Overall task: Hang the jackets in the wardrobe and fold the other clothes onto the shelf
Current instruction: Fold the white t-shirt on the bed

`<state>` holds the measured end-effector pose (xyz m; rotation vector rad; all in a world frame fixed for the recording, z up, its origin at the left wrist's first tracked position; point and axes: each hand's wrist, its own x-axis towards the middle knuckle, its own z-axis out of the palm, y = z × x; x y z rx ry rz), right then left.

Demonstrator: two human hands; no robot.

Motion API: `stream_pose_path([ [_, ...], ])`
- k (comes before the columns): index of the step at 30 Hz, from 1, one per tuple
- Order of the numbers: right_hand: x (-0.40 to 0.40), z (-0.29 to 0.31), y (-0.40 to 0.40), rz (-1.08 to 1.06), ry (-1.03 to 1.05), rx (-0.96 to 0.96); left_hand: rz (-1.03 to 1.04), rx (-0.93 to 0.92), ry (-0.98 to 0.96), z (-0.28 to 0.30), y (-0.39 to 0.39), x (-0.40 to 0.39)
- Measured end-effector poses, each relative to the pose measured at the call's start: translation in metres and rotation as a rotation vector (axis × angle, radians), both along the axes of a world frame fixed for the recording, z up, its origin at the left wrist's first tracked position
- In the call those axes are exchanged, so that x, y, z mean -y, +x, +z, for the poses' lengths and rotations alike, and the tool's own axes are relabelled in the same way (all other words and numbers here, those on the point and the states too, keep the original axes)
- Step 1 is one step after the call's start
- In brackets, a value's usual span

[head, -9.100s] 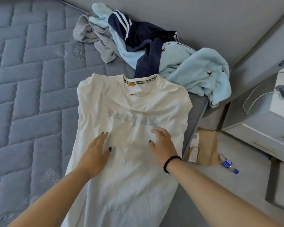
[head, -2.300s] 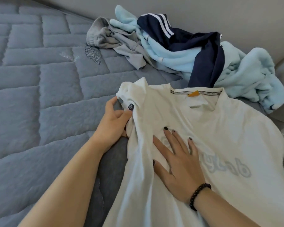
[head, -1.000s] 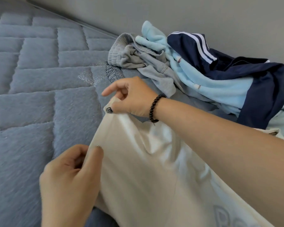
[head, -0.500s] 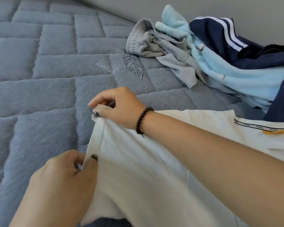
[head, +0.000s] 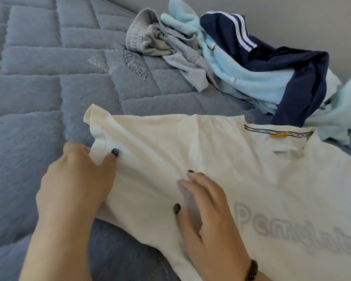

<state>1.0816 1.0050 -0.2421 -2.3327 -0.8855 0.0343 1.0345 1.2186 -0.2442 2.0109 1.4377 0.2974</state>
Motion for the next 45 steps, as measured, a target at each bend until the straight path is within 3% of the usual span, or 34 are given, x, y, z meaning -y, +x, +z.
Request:
stream_pose_path([
  [2, 0.016, -0.005, -0.028, -0.05, -0.03, 0.061, 0.007, 0.021, -0.012, 0.005, 0.008, 0.008],
  [8, 0.023, -0.009, -0.036, 0.074, -0.248, 0.026, -0.08, 0.09, 0.063, 0.01, -0.005, 0.035],
  [15, 0.023, -0.013, -0.038, 0.065, -0.287, 0.024, -0.13, 0.488, -0.27, -0.005, -0.08, 0.027],
  [22, 0.021, 0.01, -0.056, 0.013, -0.313, -0.055, -0.078, 0.696, -0.346, -0.01, -0.074, 0.02],
  [27, 0.034, 0.032, -0.13, -0.21, -0.311, 0.209, -0.146, 0.617, -0.347, 0.003, -0.073, 0.029],
  [31, 0.048, 0.032, -0.157, -0.278, -0.544, -0.013, -0.349, 0.388, -0.303, 0.014, -0.074, 0.032],
  [33, 0.052, 0.031, -0.156, -0.236, -0.602, 0.018, -0.38, 0.306, -0.266, 0.017, -0.077, 0.022],
  [37, 0.047, 0.039, -0.156, -0.02, -0.528, -0.072, -0.341, 0.219, -0.227, 0.026, -0.085, 0.014],
  [39, 0.046, 0.043, -0.164, 0.078, -0.41, -0.207, -0.325, 0.176, -0.051, 0.032, -0.089, 0.025],
  [42, 0.042, 0.044, -0.176, 0.138, -0.328, -0.221, -0.362, 0.326, 0.244, 0.048, -0.09, 0.051],
  [45, 0.045, 0.042, -0.186, 0.075, -0.264, -0.27, -0.681, 0.554, 0.038, 0.058, -0.082, 0.088],
])
